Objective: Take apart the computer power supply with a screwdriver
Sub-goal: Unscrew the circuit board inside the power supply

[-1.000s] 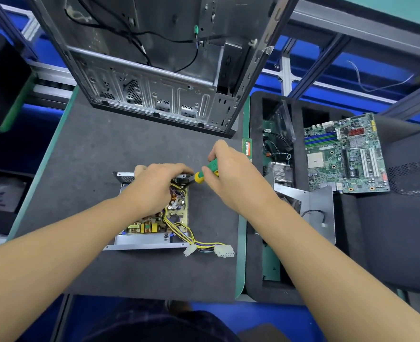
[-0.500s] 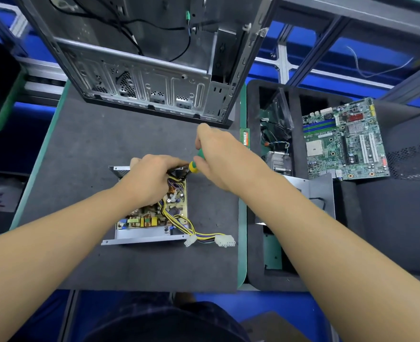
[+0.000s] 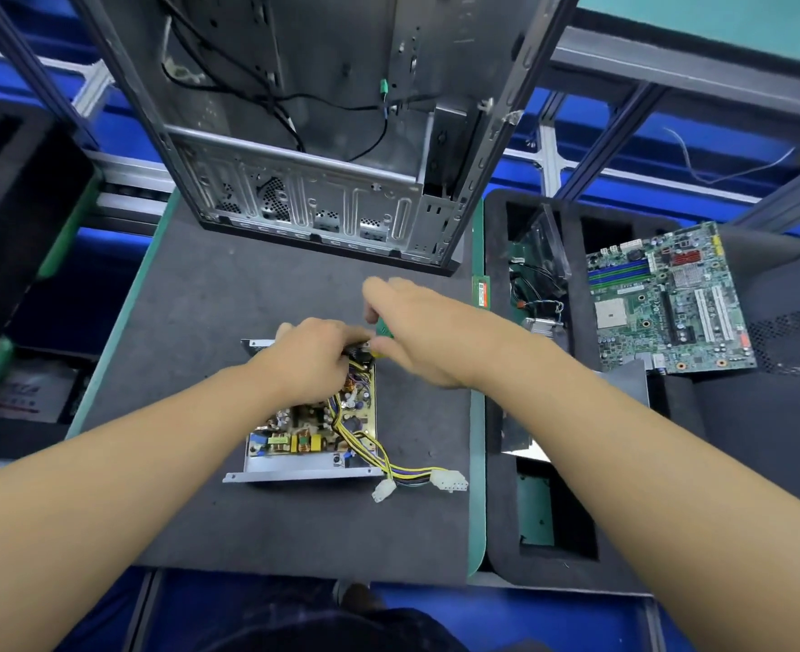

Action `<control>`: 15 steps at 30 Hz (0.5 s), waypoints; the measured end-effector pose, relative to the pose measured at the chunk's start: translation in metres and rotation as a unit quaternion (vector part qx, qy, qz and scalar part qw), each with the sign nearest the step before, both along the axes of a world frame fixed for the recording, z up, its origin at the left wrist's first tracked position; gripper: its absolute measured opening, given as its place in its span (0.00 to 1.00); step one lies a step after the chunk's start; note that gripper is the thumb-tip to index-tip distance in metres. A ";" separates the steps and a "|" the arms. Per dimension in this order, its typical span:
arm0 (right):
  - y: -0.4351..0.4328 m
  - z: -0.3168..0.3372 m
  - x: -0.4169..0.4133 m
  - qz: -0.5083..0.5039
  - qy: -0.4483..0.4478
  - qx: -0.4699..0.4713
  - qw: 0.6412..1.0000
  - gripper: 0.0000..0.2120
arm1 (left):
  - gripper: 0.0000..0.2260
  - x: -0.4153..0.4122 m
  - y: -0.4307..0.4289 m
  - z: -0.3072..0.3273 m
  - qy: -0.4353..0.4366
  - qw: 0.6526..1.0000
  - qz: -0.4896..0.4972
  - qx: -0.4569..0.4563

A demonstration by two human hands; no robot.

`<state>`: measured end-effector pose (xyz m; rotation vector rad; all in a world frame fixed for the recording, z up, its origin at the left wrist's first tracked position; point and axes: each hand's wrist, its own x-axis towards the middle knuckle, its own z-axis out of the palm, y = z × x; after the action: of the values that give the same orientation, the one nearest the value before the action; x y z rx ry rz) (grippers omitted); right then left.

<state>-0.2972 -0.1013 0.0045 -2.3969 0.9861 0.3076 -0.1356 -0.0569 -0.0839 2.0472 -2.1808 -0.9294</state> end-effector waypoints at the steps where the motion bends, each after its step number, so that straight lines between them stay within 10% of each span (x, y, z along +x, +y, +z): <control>1: 0.000 0.001 0.000 0.000 -0.002 0.010 1.000 0.10 | 0.17 -0.001 0.000 0.001 -0.014 1.000 -0.004 0.008; 15: -0.006 -0.004 -0.010 -0.086 -0.029 0.026 0.995 0.13 | 0.14 -0.054 -0.008 -0.013 -0.205 0.971 0.120 -0.017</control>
<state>-0.3071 -0.1073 0.0002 -2.2437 1.1353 0.1953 -0.1894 -0.0652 -0.0966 2.6028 -2.0146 -0.4730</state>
